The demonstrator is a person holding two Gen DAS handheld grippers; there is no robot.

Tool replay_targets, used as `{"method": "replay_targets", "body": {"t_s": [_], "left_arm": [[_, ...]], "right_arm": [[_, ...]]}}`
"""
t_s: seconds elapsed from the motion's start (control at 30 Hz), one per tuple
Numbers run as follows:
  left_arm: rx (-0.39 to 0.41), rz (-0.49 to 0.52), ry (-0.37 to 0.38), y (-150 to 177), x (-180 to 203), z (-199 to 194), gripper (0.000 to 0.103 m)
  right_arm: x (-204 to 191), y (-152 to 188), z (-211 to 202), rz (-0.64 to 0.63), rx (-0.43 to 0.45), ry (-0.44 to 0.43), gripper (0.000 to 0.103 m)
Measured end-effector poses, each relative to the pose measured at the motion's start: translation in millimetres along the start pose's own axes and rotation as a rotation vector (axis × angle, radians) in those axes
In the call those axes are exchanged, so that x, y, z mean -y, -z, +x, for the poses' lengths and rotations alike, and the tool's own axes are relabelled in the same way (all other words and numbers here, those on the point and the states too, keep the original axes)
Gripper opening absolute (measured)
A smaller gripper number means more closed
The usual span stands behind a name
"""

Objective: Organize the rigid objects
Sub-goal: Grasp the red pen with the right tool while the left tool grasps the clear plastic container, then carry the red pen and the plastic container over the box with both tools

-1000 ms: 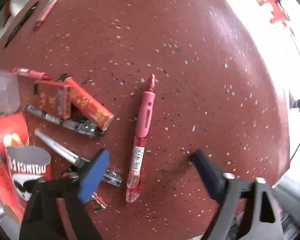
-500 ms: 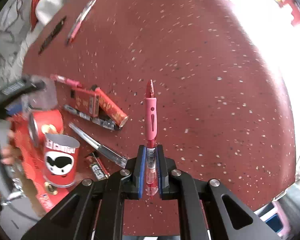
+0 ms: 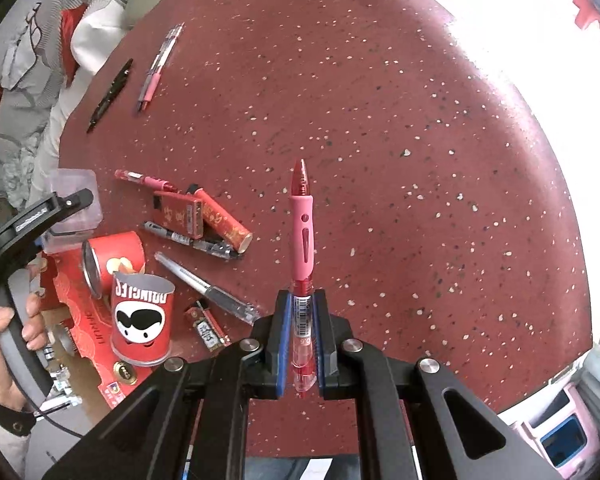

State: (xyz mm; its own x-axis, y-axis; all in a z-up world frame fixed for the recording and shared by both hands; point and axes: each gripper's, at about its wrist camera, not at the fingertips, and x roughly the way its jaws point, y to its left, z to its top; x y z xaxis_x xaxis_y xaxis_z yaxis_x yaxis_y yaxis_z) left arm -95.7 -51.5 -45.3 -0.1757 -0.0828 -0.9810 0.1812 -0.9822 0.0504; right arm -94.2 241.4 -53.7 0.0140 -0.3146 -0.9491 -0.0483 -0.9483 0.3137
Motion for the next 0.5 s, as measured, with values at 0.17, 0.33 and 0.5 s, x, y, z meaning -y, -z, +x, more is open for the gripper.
{"method": "replay_targets", "body": {"t_s": [0.17,0.33,0.5], "left_arm": [[0.028,0.038,-0.008,10,12,-20,0.083],[0.054,0.087,-0.007,23,23,-41,0.083],[0.067,0.113,0.003,39,27,-58,0.083]], "right_arm": [[-13,2,-6,-0.024,0.013,-0.010,0.011],[-24,5,-17,-0.049,0.026,-0.014,0.011],[-38,7,-26,-0.080,0.042,-0.009,0.011]]}}
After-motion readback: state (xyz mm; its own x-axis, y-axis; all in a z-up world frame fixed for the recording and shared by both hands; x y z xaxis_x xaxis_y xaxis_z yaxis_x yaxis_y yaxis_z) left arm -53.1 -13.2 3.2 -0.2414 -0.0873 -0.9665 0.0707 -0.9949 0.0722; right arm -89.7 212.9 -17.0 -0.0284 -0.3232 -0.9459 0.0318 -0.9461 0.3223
